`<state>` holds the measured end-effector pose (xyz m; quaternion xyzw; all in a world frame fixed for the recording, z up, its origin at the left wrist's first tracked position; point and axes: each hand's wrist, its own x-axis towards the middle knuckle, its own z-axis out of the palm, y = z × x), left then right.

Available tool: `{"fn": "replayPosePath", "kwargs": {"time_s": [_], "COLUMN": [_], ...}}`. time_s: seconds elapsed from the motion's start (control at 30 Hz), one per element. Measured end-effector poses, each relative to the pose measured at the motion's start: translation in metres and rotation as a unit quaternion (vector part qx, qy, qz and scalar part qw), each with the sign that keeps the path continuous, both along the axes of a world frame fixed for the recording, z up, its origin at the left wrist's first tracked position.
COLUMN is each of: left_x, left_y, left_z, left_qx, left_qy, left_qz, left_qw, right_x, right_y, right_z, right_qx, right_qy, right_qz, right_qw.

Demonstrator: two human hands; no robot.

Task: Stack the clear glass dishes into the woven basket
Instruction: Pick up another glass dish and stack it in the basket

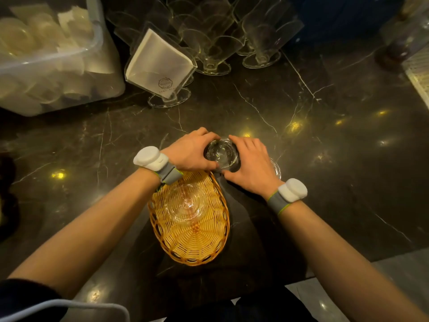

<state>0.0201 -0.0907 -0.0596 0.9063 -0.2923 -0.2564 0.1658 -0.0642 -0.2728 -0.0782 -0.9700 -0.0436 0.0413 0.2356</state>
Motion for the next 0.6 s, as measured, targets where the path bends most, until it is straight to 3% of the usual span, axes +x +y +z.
{"fn": "replayPosePath", "kwargs": {"time_s": [0.33, 0.6], "left_x": [0.001, -0.016], "left_y": [0.004, 0.023], "left_z": [0.015, 0.035], "left_qx": [-0.061, -0.122], "left_qy": [-0.027, -0.045], "left_qz": [-0.005, 0.037], "left_qw": [0.998, 0.991], "right_x": [0.004, 0.002], "right_y": [-0.014, -0.009], "right_z": [0.018, 0.04], "right_qx": [0.074, 0.104], "right_qy": [-0.011, -0.049], "right_qz": [-0.023, 0.015], "right_qw": [0.997, 0.993]}}
